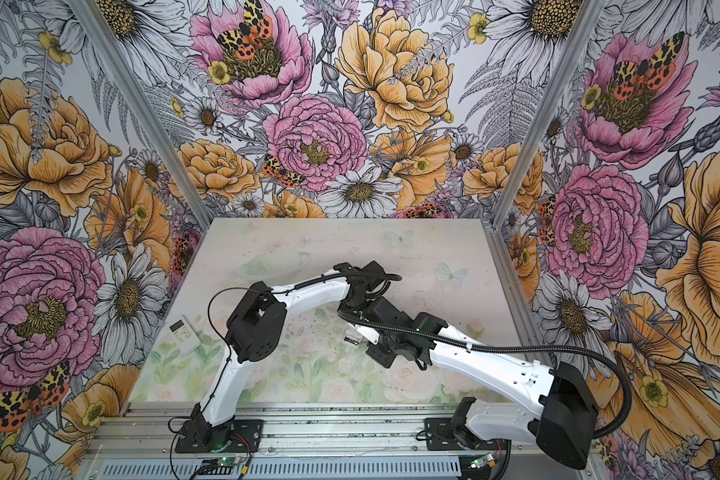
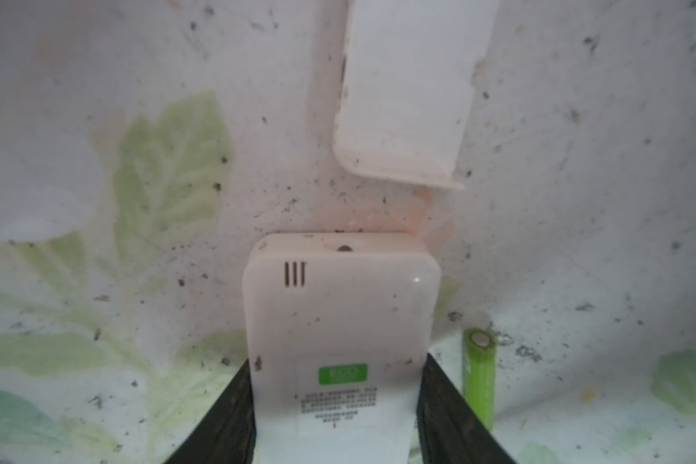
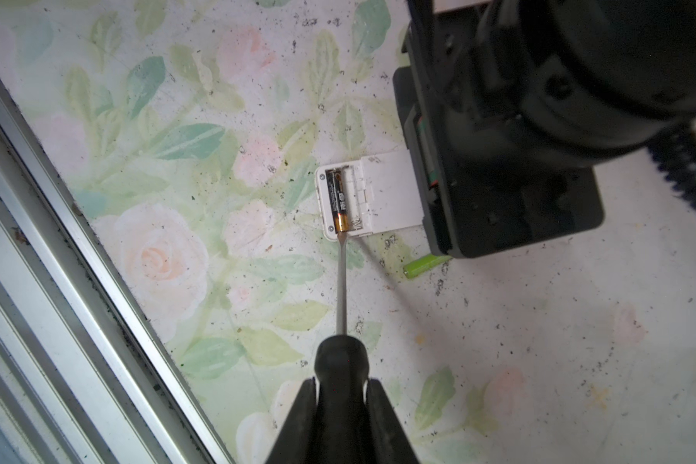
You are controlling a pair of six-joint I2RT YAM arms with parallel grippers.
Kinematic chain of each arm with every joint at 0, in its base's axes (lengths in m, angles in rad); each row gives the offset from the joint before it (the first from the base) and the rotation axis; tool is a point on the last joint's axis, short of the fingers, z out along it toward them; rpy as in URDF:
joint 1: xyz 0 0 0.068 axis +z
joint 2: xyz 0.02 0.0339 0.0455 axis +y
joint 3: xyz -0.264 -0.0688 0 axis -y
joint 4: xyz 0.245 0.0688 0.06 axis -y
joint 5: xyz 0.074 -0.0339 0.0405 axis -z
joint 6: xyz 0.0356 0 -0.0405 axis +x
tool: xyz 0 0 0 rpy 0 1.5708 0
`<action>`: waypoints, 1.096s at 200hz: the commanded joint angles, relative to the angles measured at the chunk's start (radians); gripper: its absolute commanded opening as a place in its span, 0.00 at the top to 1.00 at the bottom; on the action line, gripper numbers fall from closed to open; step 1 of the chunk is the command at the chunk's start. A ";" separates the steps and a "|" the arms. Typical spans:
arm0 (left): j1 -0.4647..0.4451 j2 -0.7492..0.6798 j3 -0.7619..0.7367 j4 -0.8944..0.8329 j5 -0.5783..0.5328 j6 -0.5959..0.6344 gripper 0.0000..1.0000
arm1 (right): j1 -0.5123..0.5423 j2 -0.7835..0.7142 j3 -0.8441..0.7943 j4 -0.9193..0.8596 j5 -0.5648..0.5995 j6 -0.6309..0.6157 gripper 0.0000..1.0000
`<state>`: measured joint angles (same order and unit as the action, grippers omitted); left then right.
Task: Unload the batteries from the remote control
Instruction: 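Press the screwdriver tip against the gold-and-black battery end with the right gripper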
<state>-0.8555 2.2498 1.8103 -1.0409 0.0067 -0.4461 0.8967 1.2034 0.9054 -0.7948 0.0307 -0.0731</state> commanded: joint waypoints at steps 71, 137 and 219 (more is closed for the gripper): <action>-0.031 -0.006 -0.026 0.021 0.034 0.000 0.92 | 0.002 0.028 0.006 0.032 -0.025 -0.028 1.00; -0.032 -0.002 -0.019 0.022 0.041 0.002 0.93 | 0.002 0.111 0.074 -0.020 -0.069 -0.046 1.00; -0.039 0.007 -0.009 0.023 0.043 0.001 0.94 | 0.004 0.243 0.244 -0.080 -0.083 0.000 1.00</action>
<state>-0.8612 2.2467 1.8084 -1.0397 -0.0044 -0.4347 0.8955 1.3914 1.1145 -0.9173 0.0071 -0.0948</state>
